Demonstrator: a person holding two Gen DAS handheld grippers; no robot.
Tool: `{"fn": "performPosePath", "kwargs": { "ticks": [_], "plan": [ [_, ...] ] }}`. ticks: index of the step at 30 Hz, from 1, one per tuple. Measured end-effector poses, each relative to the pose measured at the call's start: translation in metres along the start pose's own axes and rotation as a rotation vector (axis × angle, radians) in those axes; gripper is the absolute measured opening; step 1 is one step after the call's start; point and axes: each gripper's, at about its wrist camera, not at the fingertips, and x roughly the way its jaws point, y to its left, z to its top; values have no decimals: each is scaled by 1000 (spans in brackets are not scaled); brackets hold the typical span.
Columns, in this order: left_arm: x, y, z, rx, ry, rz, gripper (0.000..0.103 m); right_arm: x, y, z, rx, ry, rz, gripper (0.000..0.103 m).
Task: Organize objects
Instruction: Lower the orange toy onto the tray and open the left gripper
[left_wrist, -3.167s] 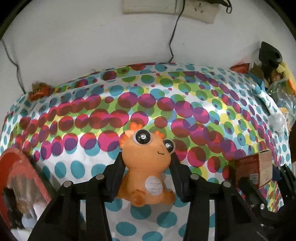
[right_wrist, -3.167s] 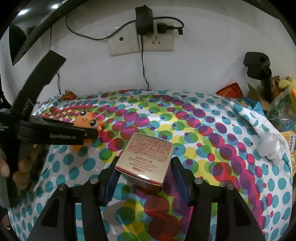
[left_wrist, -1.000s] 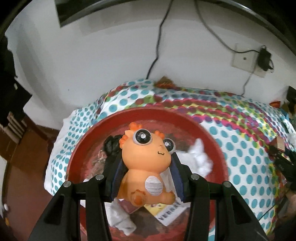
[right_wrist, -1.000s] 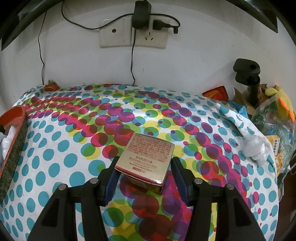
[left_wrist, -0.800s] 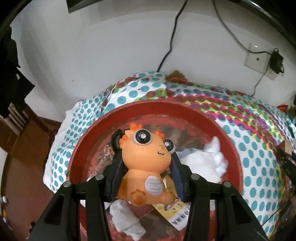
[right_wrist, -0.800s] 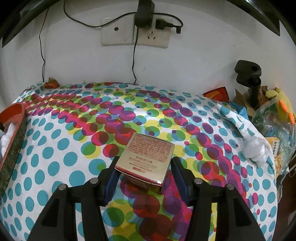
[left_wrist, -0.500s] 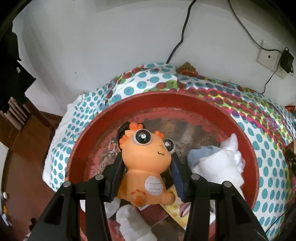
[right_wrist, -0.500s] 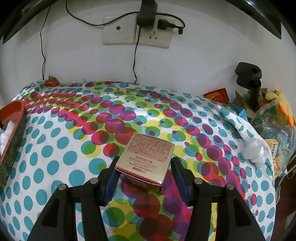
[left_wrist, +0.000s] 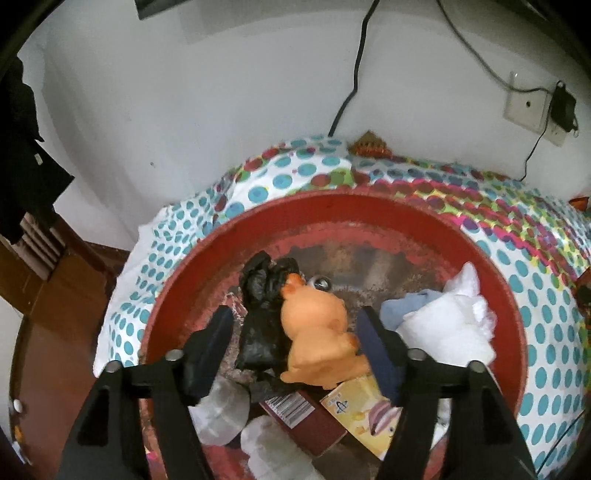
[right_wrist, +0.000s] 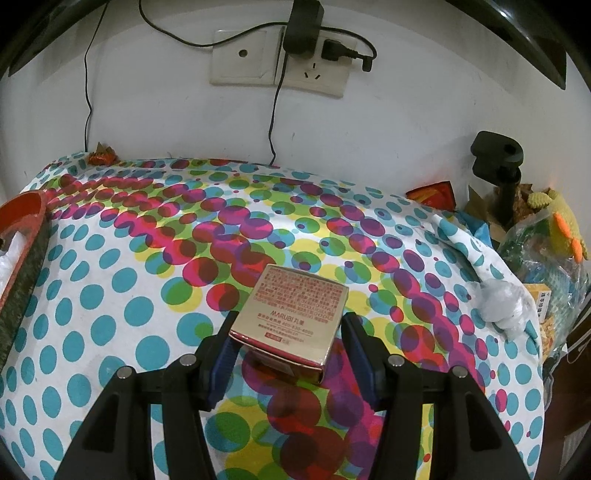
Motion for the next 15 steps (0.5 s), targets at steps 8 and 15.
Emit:
{"fn": "performPosePath", "kwargs": {
  "ticks": [8, 15],
  "plan": [
    [-46, 13, -15, -34, -78, -17, 97, -4, 5, 0, -21, -8, 3, 56],
    [-65, 30, -37, -89, -83, 1, 100, -33, 27, 21, 14, -41, 88, 56]
  ]
}}
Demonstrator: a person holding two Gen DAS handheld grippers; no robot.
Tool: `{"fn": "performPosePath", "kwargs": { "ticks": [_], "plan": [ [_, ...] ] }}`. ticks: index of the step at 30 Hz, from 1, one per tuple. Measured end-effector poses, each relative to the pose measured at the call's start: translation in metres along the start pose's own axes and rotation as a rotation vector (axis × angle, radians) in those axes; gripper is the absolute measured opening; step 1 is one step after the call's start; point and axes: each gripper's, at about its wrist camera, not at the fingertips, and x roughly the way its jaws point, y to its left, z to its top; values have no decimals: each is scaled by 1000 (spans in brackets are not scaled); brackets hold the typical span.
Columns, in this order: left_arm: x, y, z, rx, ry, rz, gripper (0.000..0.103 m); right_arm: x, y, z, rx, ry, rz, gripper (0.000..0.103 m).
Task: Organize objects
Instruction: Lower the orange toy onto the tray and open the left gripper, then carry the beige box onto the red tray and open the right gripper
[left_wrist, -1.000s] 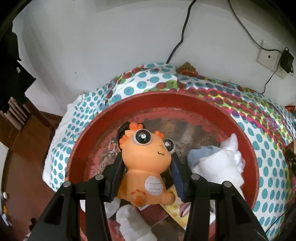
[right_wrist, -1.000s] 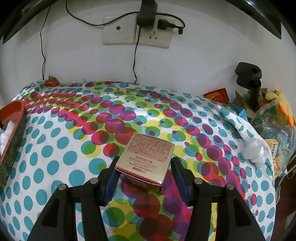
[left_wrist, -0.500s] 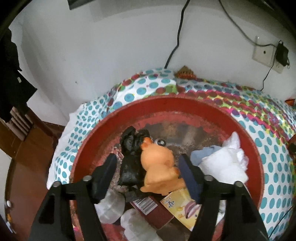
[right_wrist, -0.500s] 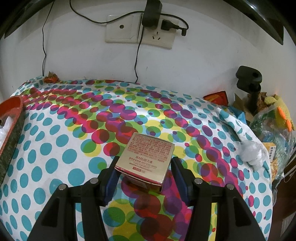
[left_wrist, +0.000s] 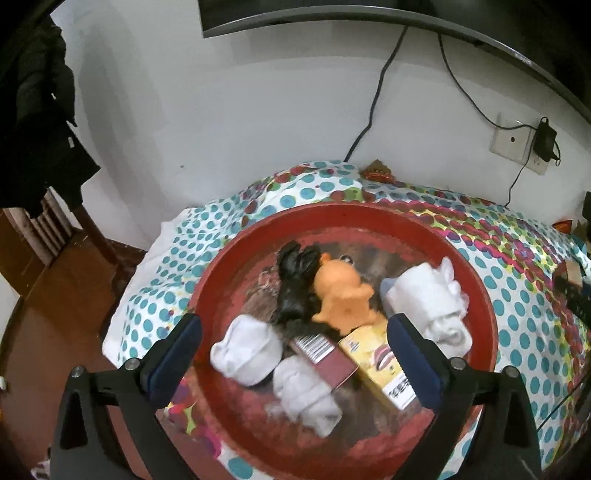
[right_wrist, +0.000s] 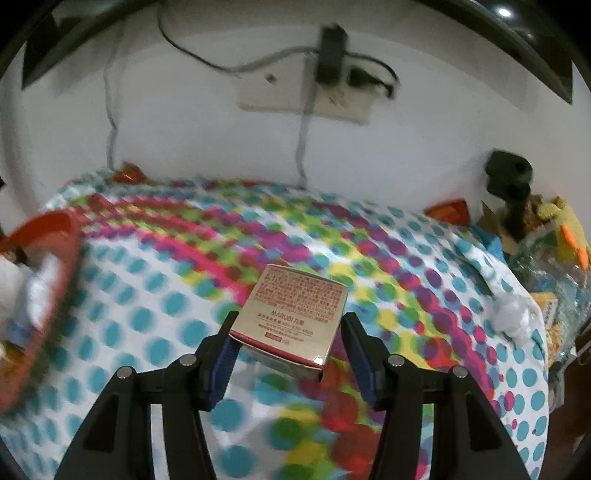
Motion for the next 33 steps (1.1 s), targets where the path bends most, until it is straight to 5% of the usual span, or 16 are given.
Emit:
{"fn": "performPosePath", "kwargs": {
  "ticks": [15, 25, 33],
  "plan": [
    [-17, 31, -30, -53, 7, 41, 101, -63, 180, 59, -216, -58, 296, 56],
    [-11, 51, -51, -131, 57, 40, 101, -50, 263, 69, -323, 8, 323, 56],
    [-5, 47, -56, -112, 82, 33, 101, -13, 286, 61, -344, 96, 272, 56]
  ]
}}
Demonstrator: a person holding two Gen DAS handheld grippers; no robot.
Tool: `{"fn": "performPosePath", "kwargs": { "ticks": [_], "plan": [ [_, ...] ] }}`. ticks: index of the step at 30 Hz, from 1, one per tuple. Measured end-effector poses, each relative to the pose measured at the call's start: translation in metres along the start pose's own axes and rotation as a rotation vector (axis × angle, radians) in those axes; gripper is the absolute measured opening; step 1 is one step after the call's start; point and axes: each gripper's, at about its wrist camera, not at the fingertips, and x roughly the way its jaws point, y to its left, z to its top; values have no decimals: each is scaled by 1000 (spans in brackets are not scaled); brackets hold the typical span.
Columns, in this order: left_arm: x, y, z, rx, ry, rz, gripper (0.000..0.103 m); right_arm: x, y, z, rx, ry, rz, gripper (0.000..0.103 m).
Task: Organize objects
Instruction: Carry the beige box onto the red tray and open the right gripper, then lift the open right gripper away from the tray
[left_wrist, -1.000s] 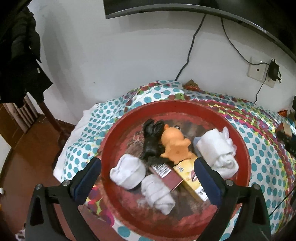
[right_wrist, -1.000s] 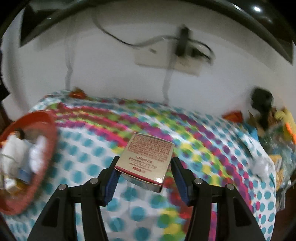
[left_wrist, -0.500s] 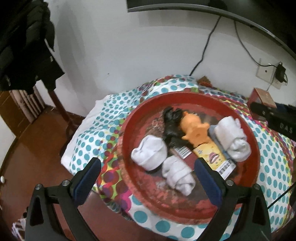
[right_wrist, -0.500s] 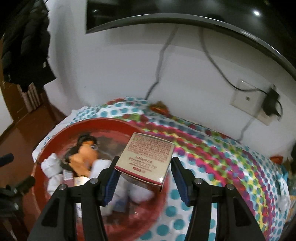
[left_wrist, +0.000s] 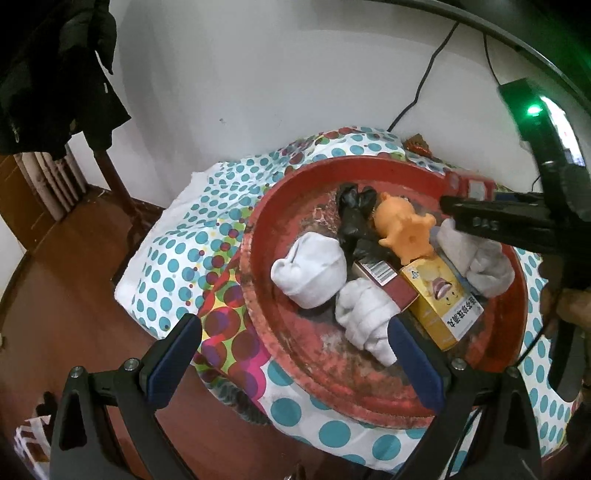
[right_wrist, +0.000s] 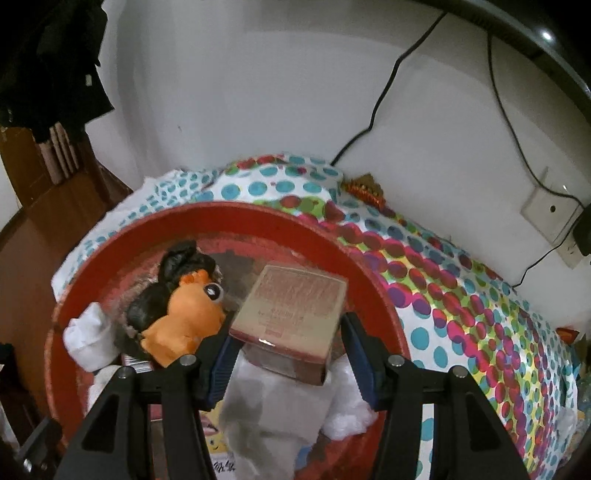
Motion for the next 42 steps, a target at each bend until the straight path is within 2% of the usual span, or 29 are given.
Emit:
{"fn": "performPosePath", "kwargs": {
  "ticks": [9, 14, 20, 31, 39, 42],
  "plan": [
    [0, 1, 0, 0, 5, -5, 101, 14, 3, -8, 14, 44, -5, 56],
    [-1, 0, 0, 2, 0, -4, 101, -3, 3, -12, 12, 62, -16, 64],
    [-8, -4, 0, 15, -14, -10, 101, -38, 4, -40, 38, 72, 9, 71],
    [-15, -13, -2, 32, -25, -22, 101, -75, 13, -86, 60, 93, -8, 72],
    [-17, -15, -3, 36, -39, -22, 101, -75, 17, -101, 50, 116, -25, 73],
    [-19, -15, -3, 38, -53, -49, 101, -73, 17, -104, 50, 122, -33, 73]
  ]
}}
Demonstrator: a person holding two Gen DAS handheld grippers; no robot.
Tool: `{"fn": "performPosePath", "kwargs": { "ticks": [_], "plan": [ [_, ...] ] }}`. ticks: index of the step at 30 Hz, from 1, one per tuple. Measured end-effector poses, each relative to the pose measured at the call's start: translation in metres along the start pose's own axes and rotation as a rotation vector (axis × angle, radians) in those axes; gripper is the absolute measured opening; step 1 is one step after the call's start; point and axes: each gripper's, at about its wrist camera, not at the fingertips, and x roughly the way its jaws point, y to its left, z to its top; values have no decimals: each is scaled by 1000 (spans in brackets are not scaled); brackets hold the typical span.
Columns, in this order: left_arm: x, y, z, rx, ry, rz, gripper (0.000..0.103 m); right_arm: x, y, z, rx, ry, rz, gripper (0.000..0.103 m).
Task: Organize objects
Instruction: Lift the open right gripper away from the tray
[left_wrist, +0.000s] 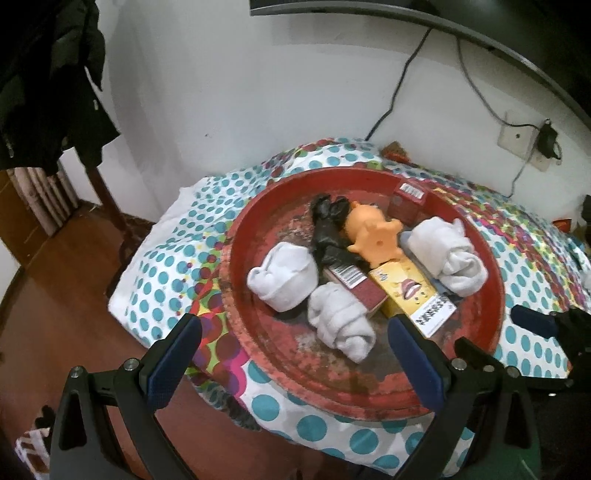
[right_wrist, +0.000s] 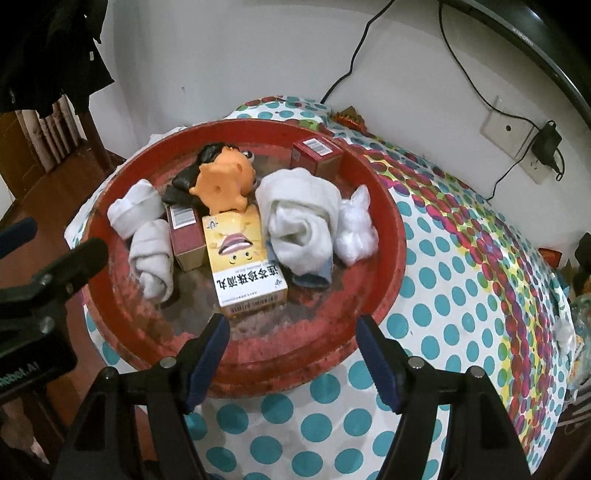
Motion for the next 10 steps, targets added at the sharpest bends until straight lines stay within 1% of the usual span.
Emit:
{"fn": "performPosePath", "kwargs": {
  "ticks": [2, 5, 10],
  "plan": [
    [-1, -1, 0, 3, -8, -6, 101, 0, 1, -2, 0, 2, -1, 73],
    [0, -4, -1, 18, 2, -6, 101, 1, 2, -3, -9, 1, -11, 73],
    [-1, -7, -1, 19, 4, 8, 101, 1, 2, -5, -9, 2, -17, 73]
  ]
}}
